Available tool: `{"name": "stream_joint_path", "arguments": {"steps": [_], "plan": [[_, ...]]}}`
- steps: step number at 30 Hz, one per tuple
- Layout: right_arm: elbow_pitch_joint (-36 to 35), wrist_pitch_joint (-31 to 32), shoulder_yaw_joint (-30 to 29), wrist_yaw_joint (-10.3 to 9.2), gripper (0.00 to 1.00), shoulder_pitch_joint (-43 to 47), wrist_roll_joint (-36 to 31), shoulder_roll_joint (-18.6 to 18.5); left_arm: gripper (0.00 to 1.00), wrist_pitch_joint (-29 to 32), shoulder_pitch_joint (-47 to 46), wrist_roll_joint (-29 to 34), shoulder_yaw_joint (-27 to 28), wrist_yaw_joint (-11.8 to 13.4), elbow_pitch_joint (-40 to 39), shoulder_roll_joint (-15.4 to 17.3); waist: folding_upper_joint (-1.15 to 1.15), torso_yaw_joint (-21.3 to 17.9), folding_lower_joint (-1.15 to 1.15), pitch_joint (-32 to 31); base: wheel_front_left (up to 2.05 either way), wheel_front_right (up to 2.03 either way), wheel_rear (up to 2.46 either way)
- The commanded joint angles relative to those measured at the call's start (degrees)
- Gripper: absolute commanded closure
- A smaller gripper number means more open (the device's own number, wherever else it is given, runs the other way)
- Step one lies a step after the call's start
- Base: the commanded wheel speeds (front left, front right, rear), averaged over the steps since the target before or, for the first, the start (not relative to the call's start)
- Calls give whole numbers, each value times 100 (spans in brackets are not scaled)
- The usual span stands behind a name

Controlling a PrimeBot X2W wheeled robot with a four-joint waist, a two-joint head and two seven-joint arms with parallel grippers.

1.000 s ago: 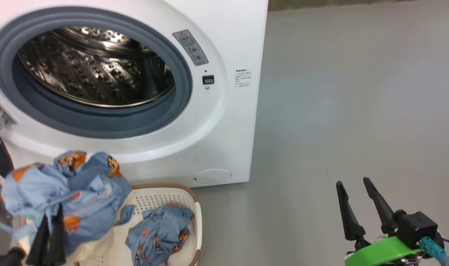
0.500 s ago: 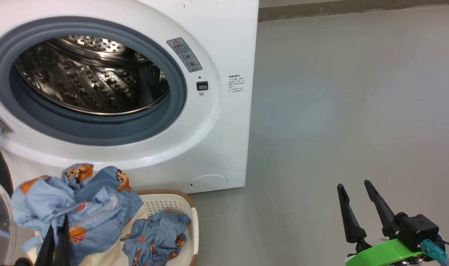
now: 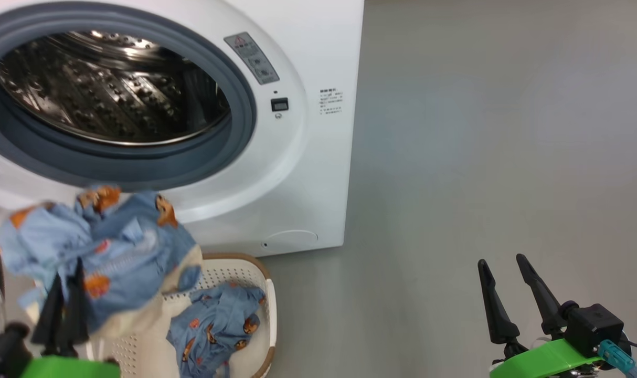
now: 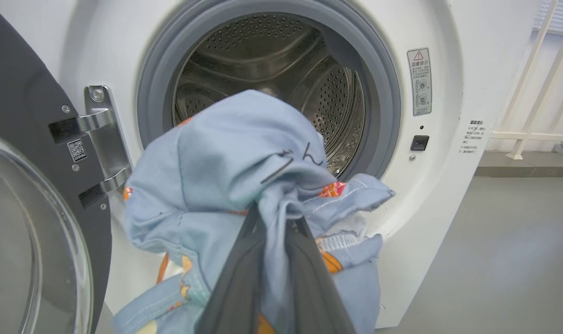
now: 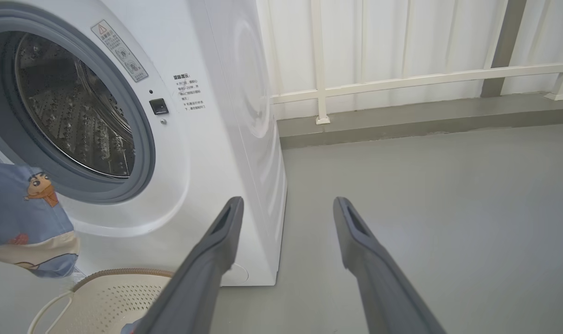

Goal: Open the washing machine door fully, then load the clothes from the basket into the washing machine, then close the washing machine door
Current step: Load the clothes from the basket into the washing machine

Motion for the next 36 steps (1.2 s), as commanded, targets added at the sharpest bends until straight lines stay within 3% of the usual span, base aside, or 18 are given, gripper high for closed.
{"name": "stream_joint_path", "arguments": {"steps": [1,14,36], "plan": [[-171,-26,153,35,0,-177,81,-19,100,-71,-406,-3,225,-18,-86,193,0,-68,0,174,0,0,0],[-349,-26,263,35,0,-417,108,-19,100,-71,-2056,-161,314,-18,468,768,0,-302,0,960,0,0,0],[-642,-26,490,35,0,-859,213,-19,100,-71,-4685,-616,63,-18,1671,1361,0,-510,0,2608,0,0,0]]}}
